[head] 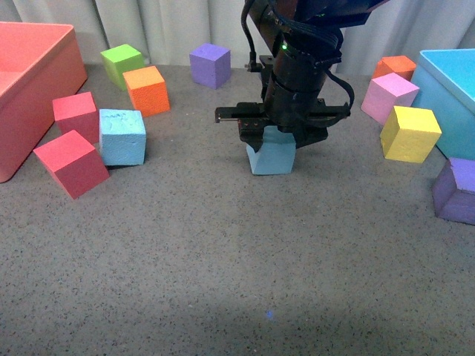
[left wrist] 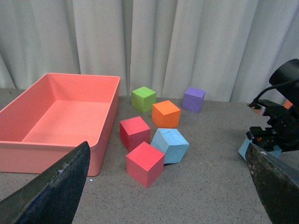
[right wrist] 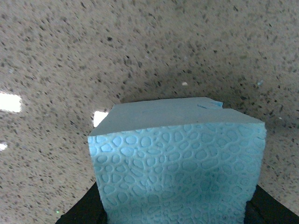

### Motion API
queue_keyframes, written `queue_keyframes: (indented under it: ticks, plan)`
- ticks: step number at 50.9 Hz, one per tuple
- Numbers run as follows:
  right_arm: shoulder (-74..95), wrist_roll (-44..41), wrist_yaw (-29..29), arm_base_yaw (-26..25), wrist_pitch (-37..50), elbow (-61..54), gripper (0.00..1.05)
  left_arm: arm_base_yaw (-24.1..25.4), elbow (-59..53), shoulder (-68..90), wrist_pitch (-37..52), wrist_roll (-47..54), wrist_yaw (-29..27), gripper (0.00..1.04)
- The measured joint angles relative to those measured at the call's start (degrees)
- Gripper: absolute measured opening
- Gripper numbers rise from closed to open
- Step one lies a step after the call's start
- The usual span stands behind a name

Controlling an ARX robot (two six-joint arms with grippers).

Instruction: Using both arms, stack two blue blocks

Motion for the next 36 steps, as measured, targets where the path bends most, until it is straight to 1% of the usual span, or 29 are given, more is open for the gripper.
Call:
queue_keyframes:
  ticks: [13, 16, 22, 24, 26, 30, 32, 36]
  plan:
    - [1.5, 1.3, -0.4, 1.2, -1.2, 2.8, 0.46, 0.0, 0.0, 0.0, 0.0, 0.0, 0.0, 0.98]
    - [1.6, 1.6, -0.5, 1.4, -1.1, 2.8, 0.56, 0.0, 0.0, 0.0, 0.0, 0.0, 0.0, 0.98]
    - [1.3, 1.9, -1.1, 1.4, 0.5, 1.8, 0.7, 0.0, 0.0, 0.0, 0.0, 0.0, 0.0, 0.98]
    - [0.9, 2.1, -1.2, 1.4, 1.5, 0.8, 0.77, 0.0, 0.0, 0.0, 0.0, 0.0, 0.0, 0.98]
    - [0.6, 2.1, -1.2, 1.4, 2.1, 0.2, 0.81, 0.0, 0.0, 0.0, 0.0, 0.0, 0.0, 0.98]
    - [-1.3, 2.1, -1.6, 1.4, 5.5, -3.2, 0.95, 0.0, 0.0, 0.0, 0.0, 0.0, 0.0, 0.98]
    - [-2.4, 2.0, -1.6, 1.4, 7.2, -4.7, 0.97, 0.0, 0.0, 0.0, 0.0, 0.0, 0.0, 0.98]
    - [-6.7, 1.5, -1.6, 0.9, 11.0, -8.9, 0.94, 0.0, 0.0, 0.0, 0.0, 0.0, 0.0, 0.98]
